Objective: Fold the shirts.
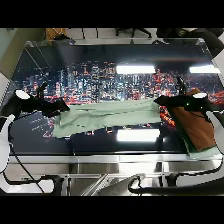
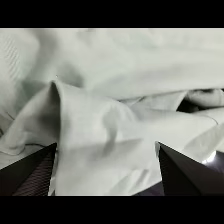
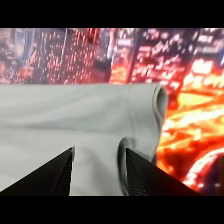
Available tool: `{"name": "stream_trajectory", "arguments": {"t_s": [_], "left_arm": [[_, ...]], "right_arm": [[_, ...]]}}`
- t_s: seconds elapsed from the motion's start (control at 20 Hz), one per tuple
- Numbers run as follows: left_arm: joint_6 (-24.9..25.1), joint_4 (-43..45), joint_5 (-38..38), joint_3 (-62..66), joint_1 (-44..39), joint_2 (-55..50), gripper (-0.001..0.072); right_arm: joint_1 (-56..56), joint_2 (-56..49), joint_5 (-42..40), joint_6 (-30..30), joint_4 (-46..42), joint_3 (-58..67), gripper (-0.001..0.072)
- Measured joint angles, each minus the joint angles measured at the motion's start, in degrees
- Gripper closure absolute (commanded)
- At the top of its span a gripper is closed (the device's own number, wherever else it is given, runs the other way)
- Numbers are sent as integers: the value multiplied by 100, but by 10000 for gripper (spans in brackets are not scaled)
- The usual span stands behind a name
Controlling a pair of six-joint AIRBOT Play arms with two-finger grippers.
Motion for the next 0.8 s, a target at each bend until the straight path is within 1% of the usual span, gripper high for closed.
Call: {"name": "stream_trajectory", "arguments": {"t_s": [0.05, 0.25, 0.4, 0.45, 0.5, 0.55, 0.65, 0.7, 0.8], "left_arm": [[0, 2, -153, 109, 7, -55, 17], [-11, 4, -621, 382, -13, -52, 17], [-57, 0, -743, 448, -81, 111, 17], [-66, -2, -767, 459, -109, 179, 18], [-70, -24, -778, 466, -140, 238, 20], [-101, -59, -789, 470, -179, 293, 150], [-107, -199, -800, 479, -304, 389, 543], [-107, -258, -782, 479, -389, 417, 693], [-109, -341, -619, 479, -625, 448, 695]], "right_arm": [[-26, -11, -20, 133, -205, 79, 62], [-59, -195, 162, 579, -767, 236, 67], [-7, -426, 396, 708, -769, 282, 69], [22, -501, 463, 726, -732, 293, 83], [57, -557, 518, 728, -686, 297, 304], [107, -621, 573, 732, -680, 297, 526], [216, -702, 651, 721, -651, 286, 694], [260, -719, 684, 656, -601, 289, 695], [323, -719, 743, 555, -525, 313, 695]]}}
